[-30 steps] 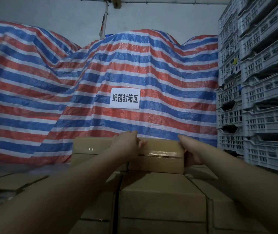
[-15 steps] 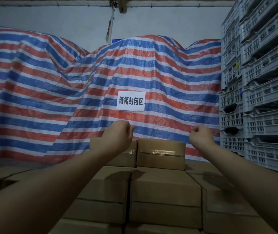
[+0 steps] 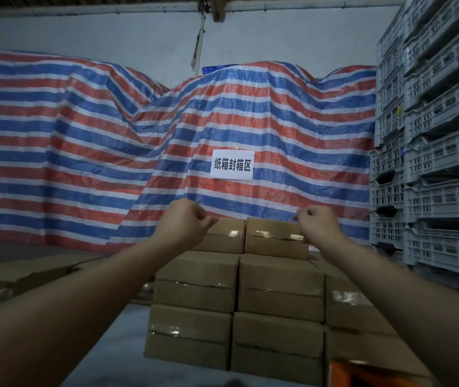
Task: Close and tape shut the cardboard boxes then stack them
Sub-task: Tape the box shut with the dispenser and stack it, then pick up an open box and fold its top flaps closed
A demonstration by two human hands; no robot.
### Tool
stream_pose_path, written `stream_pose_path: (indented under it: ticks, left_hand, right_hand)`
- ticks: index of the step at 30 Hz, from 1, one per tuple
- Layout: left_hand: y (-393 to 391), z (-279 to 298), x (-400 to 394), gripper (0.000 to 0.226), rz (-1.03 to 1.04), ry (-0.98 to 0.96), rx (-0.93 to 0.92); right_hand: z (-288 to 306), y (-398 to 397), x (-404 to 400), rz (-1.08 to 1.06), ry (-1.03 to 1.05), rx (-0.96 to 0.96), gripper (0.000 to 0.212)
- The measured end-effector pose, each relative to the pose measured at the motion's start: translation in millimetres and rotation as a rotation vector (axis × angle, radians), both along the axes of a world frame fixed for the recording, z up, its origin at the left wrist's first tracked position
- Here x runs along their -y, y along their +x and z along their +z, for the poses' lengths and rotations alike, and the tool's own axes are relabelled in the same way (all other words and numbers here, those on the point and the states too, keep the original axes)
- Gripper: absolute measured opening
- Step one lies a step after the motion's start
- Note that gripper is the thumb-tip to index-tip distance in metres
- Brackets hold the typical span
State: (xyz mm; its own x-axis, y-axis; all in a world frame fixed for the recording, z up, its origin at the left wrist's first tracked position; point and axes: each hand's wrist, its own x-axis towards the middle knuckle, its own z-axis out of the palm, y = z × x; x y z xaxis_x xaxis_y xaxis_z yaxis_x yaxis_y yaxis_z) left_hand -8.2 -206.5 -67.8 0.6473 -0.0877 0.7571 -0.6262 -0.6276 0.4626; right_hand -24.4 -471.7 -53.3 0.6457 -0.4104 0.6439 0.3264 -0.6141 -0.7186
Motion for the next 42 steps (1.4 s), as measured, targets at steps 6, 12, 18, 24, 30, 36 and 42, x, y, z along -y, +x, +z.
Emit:
stream_pose_path:
  ticks: [6,12,18,24,30,36,42]
  left_hand:
    - [-43,-11,-50,0.027,0.02,-0.054,-0.029]
    - [-65,-32,-100,0.047,0.112,-0.125,-0.044]
    - [-51,-65,-142,0.054,0.186,-0.24,-0.143]
    - [-14,-108,-179,0.023,0.258,-0.133,-0.259]
    - [32,-148,-217,0.022,0.385,-0.125,-0.302]
    - [85,-181,-265,0.049,0.455,-0.215,-0.257]
    - [139,-196,-317,0.066,0.568,-0.313,-0.24]
  right_hand:
    - [-9,-42,-48,0.11,-0.026,-0.056,0.028]
    - [-23,-61,-91,0.177,-0.117,-0.102,0.03]
    - [-44,-46,-126,0.26,-0.232,-0.131,0.032]
    - [-65,-10,-166,0.362,-0.226,-0.16,0.03]
    - [-92,46,-232,0.515,-0.216,-0.198,0.028]
    - [-120,112,-317,0.589,-0.347,-0.225,0.026]
    - [-138,183,-398,0.647,-0.447,-0.253,0.039]
